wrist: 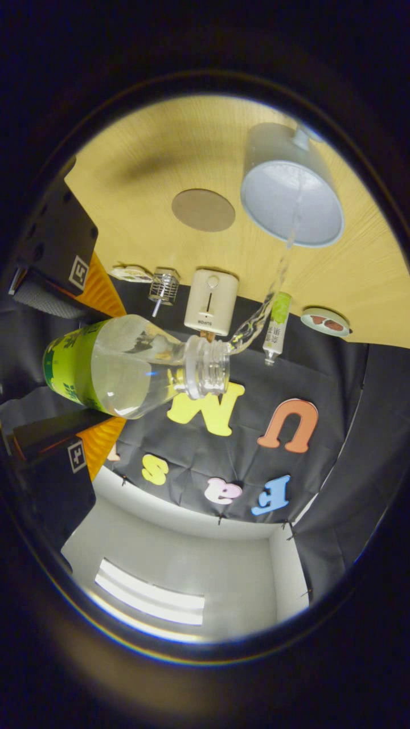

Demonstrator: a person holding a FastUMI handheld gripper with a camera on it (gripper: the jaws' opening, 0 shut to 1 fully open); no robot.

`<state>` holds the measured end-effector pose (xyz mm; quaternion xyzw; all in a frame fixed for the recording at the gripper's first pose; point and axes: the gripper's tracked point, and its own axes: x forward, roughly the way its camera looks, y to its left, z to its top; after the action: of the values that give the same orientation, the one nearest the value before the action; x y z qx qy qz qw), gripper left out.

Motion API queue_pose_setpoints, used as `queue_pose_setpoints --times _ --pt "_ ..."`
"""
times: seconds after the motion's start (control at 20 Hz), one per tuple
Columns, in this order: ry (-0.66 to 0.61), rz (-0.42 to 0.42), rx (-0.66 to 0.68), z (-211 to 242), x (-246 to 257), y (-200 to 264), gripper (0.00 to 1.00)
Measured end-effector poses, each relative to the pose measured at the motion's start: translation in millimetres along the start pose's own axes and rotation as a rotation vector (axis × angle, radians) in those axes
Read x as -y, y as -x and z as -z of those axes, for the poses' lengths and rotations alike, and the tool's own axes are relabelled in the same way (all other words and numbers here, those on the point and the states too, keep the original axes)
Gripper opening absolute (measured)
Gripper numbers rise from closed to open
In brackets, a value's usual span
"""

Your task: Take the bottle from table, then pour the juice into the cup, finally place the bottle on the coaster

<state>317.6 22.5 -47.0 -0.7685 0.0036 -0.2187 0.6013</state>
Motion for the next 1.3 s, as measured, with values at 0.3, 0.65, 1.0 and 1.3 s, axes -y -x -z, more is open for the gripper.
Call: queue_pose_setpoints --times 0.3,0.65,1.0,1.3 --pt "0.029 0.031 0.016 -2.8 12.5 4.0 0.80" --pt "0.040 0.080 -0.015 3.9 30.2 3.9 0.80" --pt "0.084 0.109 -0.023 7.7 34.2 2.8 0.80" --pt "0.133 0.149 -0.002 3.2 43.2 8.8 0.80"
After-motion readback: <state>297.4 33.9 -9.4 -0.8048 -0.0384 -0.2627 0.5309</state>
